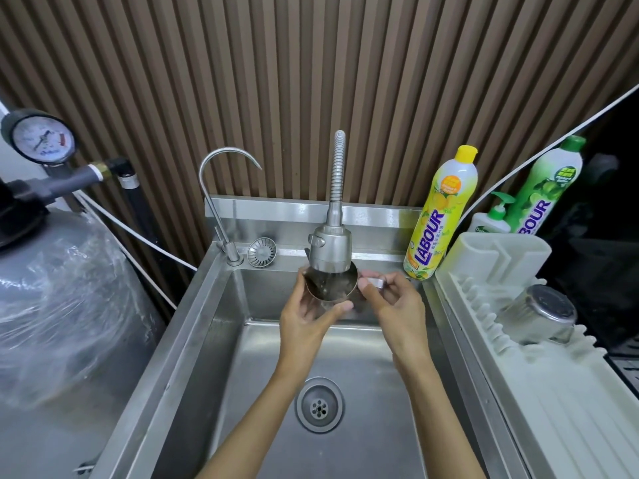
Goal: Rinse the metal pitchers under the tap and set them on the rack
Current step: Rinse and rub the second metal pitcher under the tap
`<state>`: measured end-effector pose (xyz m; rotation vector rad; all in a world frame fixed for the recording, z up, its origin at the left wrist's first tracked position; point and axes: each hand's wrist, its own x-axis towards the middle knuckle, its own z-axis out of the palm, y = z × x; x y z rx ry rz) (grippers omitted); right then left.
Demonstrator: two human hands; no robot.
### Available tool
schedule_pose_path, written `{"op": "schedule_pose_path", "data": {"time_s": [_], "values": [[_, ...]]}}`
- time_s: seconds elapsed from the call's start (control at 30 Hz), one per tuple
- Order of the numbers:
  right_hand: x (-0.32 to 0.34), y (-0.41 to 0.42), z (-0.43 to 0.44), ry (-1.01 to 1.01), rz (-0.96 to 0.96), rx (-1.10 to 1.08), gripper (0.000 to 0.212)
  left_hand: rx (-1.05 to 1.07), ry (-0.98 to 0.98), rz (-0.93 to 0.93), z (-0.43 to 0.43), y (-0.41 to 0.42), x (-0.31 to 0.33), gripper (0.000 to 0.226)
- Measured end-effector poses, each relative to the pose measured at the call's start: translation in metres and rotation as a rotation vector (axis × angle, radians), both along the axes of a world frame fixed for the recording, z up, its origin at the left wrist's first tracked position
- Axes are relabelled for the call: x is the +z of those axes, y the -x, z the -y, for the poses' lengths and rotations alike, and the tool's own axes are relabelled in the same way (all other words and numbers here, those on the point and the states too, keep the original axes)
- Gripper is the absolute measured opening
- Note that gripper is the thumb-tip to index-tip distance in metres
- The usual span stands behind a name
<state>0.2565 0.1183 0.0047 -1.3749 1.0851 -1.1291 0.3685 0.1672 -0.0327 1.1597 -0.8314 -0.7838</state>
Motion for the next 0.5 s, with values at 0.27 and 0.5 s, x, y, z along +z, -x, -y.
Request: {"op": "schedule_pose_path", "data": {"time_s": [0.27, 0.5], "values": [[-0.017, -0.018, 0.006, -0.317, 0.518, 0.266, 0.013, 0.332, 0.017, 0.549, -0.006, -0.011, 0.029, 0.072], [0.009, 0.0, 0.002, -0.113, -0.122, 0.081, 0.032, 0.329, -0.228, 0.489, -0.021, -0.005, 0.029, 0.07]]}}
